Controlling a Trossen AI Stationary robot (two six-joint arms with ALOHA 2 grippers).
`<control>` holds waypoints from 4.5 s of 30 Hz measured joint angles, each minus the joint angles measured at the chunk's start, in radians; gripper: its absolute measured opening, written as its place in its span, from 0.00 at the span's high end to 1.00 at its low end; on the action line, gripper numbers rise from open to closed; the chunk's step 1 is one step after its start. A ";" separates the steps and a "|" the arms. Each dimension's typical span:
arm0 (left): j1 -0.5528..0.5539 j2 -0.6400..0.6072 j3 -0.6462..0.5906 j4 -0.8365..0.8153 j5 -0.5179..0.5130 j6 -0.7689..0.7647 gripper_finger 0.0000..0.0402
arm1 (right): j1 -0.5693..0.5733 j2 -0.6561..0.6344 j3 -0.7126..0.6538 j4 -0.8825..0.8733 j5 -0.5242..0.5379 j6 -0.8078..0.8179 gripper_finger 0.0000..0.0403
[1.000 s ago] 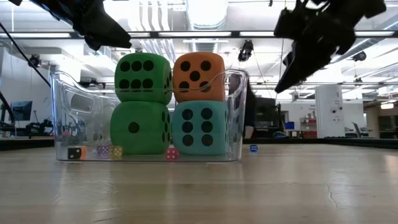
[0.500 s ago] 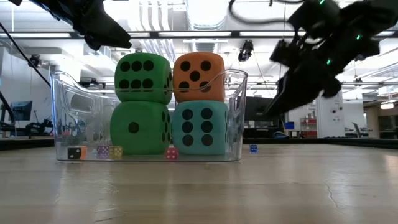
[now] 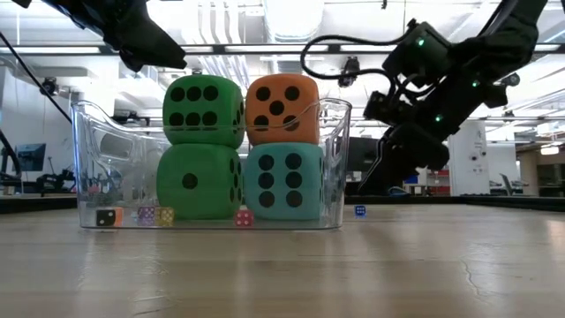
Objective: Pick & Place Dice
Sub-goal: Put the small blue die into the transparent bin
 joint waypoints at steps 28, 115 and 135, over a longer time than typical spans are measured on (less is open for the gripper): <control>0.000 0.000 0.000 -0.001 0.000 0.000 0.57 | -0.051 0.145 0.000 0.120 -0.041 -0.020 0.68; 0.000 0.000 0.000 -0.010 0.000 -0.004 0.58 | 0.269 0.050 0.357 -0.084 -0.185 -0.181 0.87; 0.000 0.000 0.000 -0.013 0.000 -0.005 0.58 | 0.267 0.102 0.385 -0.103 -0.187 -0.182 0.87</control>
